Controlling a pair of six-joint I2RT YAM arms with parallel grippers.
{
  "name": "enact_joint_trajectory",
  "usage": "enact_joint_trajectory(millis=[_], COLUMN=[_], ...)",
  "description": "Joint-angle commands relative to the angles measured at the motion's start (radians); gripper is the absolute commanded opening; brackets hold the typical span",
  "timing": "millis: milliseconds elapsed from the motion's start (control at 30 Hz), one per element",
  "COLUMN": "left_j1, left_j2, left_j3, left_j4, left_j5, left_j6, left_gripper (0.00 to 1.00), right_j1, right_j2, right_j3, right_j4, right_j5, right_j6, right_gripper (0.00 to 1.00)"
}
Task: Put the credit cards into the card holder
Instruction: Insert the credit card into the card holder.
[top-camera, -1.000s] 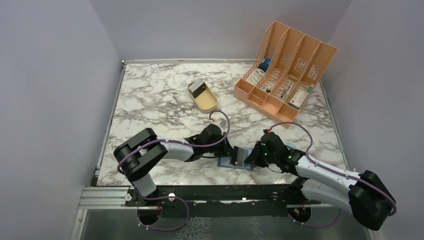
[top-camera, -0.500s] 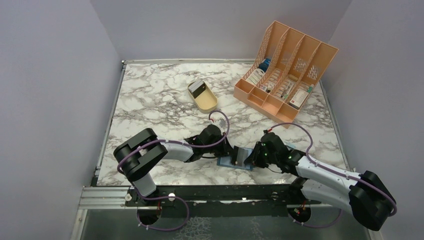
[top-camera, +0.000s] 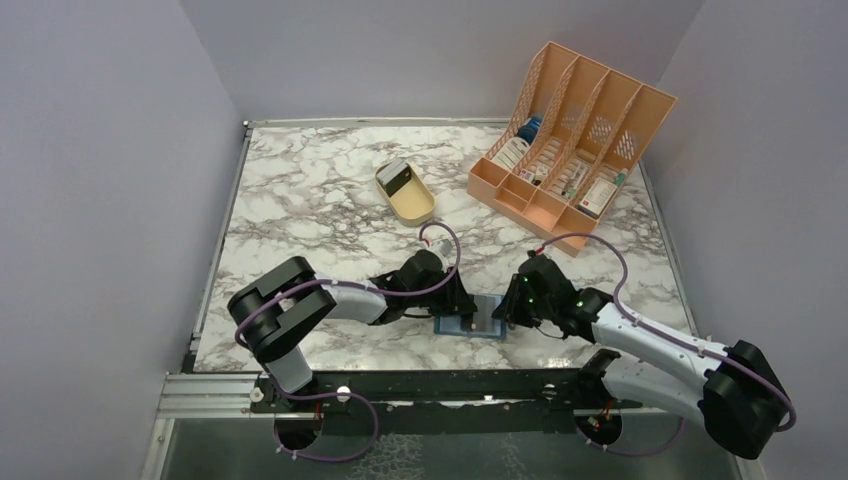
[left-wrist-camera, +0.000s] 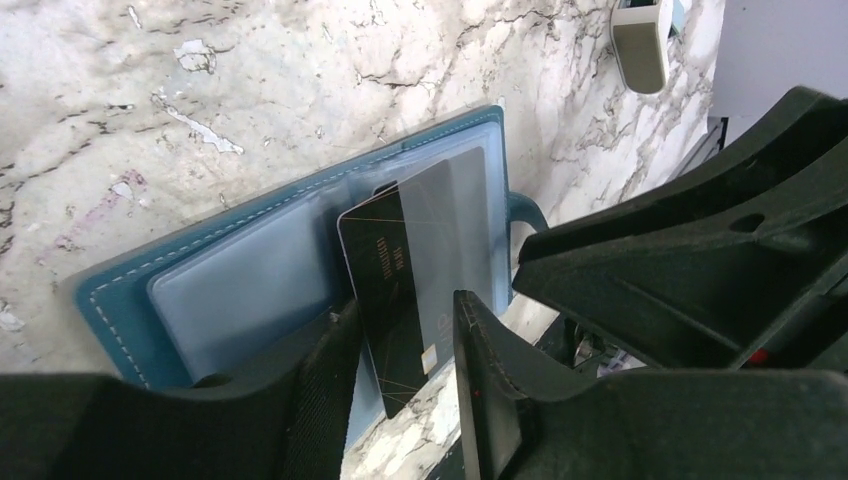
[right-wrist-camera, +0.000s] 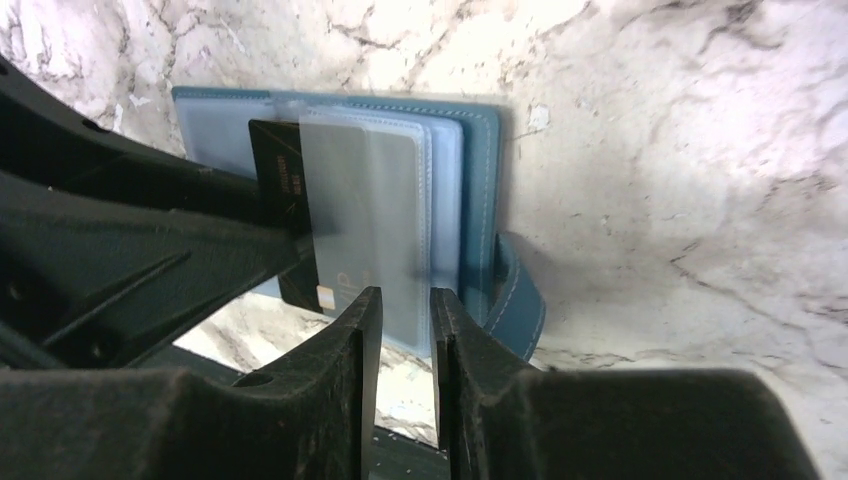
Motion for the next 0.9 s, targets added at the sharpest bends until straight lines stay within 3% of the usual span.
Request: enact_joint_trajectory(millis=[0,433,633,867], left_j1=[-0.007,-0.008,-0.017,-0.045], left_j2=[-0.033,-0.006,0.045,0.075], left_j3=[-0.005,0.03,0.083,0.118], left_j4=[-0.086,-0.098,-0.099,-0.103], left_j5=[-0.053,-0.042,-0.015,-0.011], left_j6=[0.039,0.052,0.063,0.055], left_gripper=[0.43,0.43,0.34,0.33], right_j1=[0.008,0.008,0.008,0.008], right_j2=[0.02,0.105,0.148,0.111], right_j3=[0.054,0.068,0.033,-0.001], right_j4=[-0.06,0.013,0.097,0.104], right_j5=[0.095,0.066,-0.003,0.002], right_j6=[-0.056,-0.091,-0.074,-0.04], right_gripper=[0.26,0.23,0.22,0.2])
